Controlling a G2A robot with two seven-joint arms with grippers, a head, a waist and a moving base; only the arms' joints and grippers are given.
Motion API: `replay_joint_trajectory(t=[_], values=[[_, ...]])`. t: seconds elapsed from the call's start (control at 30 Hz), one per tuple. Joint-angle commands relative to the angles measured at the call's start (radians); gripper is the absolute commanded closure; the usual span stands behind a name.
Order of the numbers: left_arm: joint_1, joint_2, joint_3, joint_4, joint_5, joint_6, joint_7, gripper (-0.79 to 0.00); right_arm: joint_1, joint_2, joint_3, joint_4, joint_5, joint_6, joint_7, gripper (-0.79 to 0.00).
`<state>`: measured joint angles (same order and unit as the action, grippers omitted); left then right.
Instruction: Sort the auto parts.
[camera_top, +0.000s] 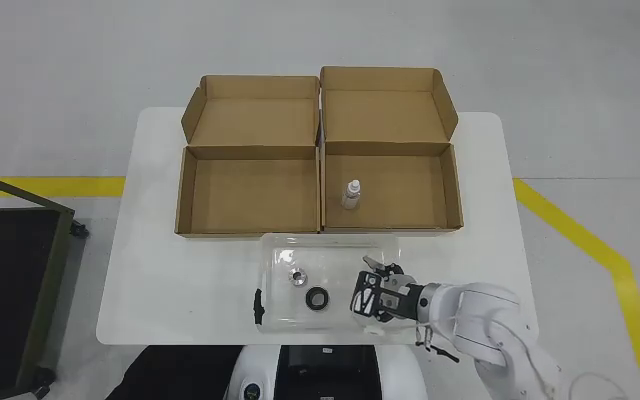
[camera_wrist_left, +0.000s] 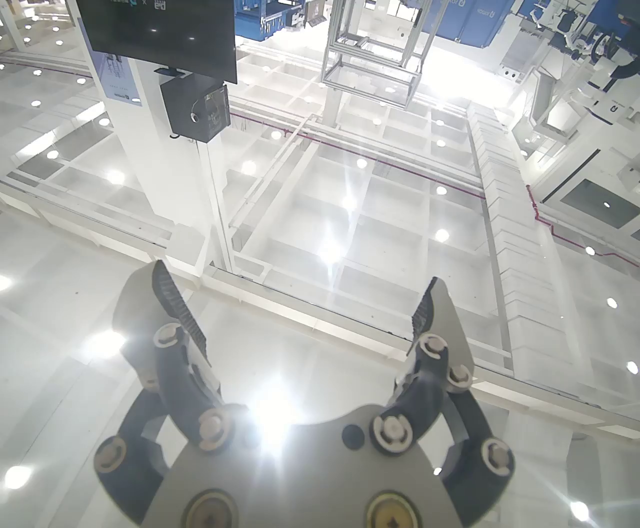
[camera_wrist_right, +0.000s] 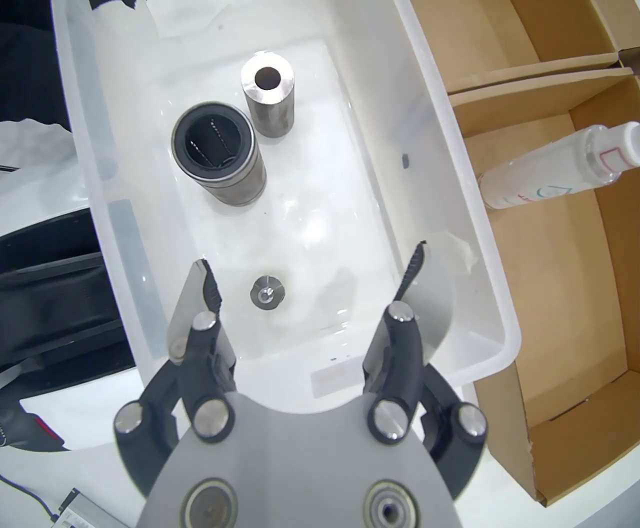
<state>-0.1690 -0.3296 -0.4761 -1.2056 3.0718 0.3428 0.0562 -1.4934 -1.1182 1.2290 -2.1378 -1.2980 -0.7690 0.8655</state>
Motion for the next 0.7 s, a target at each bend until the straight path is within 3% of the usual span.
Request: replay_joint_trajectory(t=[0.0,0.67], values=[[0.000,0.000,0.000,0.000,0.000,0.000,0.000,-0.785,0.008,0.001,-0.009,0.008,0.004,0.003,0.015,-0.548],[0.000,0.000,0.000,0.000,0.000,0.000,0.000,-0.785,0.119,0.015,-0.118,0.128,0.100,-0.014,0.172,-0.388]])
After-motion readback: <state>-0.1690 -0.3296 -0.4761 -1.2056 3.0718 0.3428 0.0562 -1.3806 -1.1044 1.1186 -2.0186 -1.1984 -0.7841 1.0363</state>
